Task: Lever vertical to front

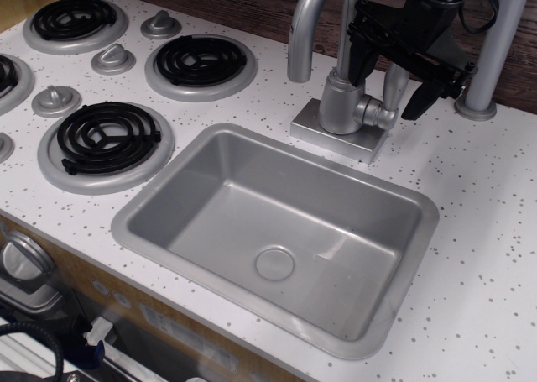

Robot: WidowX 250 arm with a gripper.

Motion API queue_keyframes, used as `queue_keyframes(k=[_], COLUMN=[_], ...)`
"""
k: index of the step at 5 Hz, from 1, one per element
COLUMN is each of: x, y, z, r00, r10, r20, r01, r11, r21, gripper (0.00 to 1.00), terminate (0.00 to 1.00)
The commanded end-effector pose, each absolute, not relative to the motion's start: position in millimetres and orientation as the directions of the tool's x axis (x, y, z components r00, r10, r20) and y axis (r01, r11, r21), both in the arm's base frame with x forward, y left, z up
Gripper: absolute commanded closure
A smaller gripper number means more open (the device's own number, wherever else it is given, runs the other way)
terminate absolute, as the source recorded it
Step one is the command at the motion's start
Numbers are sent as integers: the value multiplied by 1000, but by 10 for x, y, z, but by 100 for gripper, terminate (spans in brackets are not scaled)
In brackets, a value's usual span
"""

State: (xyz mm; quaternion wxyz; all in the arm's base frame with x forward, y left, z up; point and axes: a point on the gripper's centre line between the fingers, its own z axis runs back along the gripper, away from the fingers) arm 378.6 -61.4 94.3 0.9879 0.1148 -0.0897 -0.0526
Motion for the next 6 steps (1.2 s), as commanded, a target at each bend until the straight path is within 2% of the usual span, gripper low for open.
queue_keyframes(k=[1,3,4,6], x=[3786,3969,4090,4276], y=[-614,-602,-616,-599], z=[943,1170,1158,1119], r00=[978,947,915,878], r10=[-125,-130,-167,-228], r20=[165,294,367,420], r01=[83,54,83,129], r11=[968,966,969,960], r21=[236,253,233,250], gripper=[0,0,0,0], terminate=[0,0,0,0])
